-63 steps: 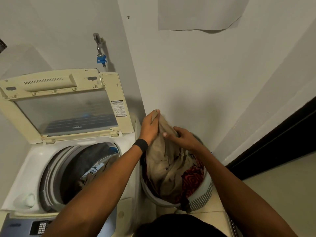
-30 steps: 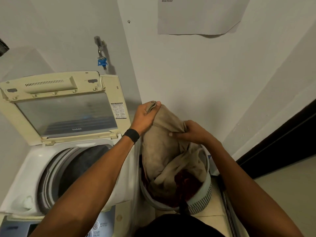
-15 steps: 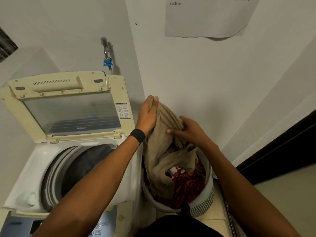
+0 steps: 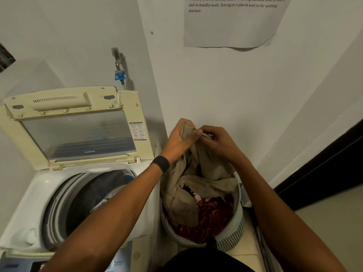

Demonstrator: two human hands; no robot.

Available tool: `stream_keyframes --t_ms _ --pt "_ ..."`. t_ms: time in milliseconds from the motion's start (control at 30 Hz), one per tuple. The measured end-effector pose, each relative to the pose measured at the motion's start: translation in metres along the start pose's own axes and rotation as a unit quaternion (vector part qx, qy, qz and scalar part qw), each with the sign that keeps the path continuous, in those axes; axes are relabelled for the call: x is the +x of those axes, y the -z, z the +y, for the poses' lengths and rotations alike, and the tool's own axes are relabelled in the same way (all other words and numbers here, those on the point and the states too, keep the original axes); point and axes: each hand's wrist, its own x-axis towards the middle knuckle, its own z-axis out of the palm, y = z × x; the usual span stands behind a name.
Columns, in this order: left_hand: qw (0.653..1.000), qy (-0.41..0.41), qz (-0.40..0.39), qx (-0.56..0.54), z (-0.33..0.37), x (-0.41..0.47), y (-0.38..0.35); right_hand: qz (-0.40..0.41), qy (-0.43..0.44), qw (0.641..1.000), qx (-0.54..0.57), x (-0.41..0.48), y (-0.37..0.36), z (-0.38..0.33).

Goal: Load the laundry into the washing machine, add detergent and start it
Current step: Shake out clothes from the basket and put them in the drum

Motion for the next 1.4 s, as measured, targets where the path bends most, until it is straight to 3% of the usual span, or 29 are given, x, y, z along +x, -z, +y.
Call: stream_keyframes --t_ms 100,267,333,500,700,800,867,933,1000,1133,1400 --pt "0.999 -0.005 0.021 0.027 -0.003 0.002 -0.006 0.029 -0.03 0.999 0.011 0.002 -0.006 0.0" --pt "0.993 0.002 0.117 0.029 -0.006 0.003 0.013 -0.097 -0.112 0.989 0.006 -0.01 0.022 0.013" --pt "0.991 0.004 0.129 0.033 -0.011 0.005 0.02 -0.07 -0.107 0.991 0.05 -0.016 0.036 0.015" --pt "0.992 -0.01 0.128 0.013 -0.011 0.004 0.013 0.084 -0.056 0.988 0.119 -0.018 0.043 0.008" --pt "0.999 -0.016 0.035 -0.023 0.01 0.002 -0.02 0.047 -0.052 0.987 0.146 -0.007 0.01 -0.014" --pt "0.999 -0.023 0.028 -0.014 0.009 0.003 -0.014 0.05 -0.06 0.973 0.217 -0.012 0.007 -0.016" --pt "0.999 -0.015 0.029 -0.003 0.007 0.003 -0.011 0.067 -0.038 0.976 0.206 -0.016 0.004 -0.012" --pt "0.996 0.0 0.083 -0.02 0.009 0.005 -0.013 0.078 -0.05 0.982 0.164 -0.021 -0.004 -0.007" --pt "0.989 0.015 0.129 -0.07 0.017 0.007 -0.018 0.036 -0.074 0.985 0.149 -0.023 -0.018 -0.006" --pt "0.987 0.012 0.137 -0.084 0.034 0.016 -0.015 -0.006 -0.135 0.971 0.197 -0.026 -0.049 -0.001" --pt "0.963 0.029 0.196 -0.184 0.048 0.031 0.008 -0.135 -0.194 0.969 0.076 -0.026 -0.065 0.022"
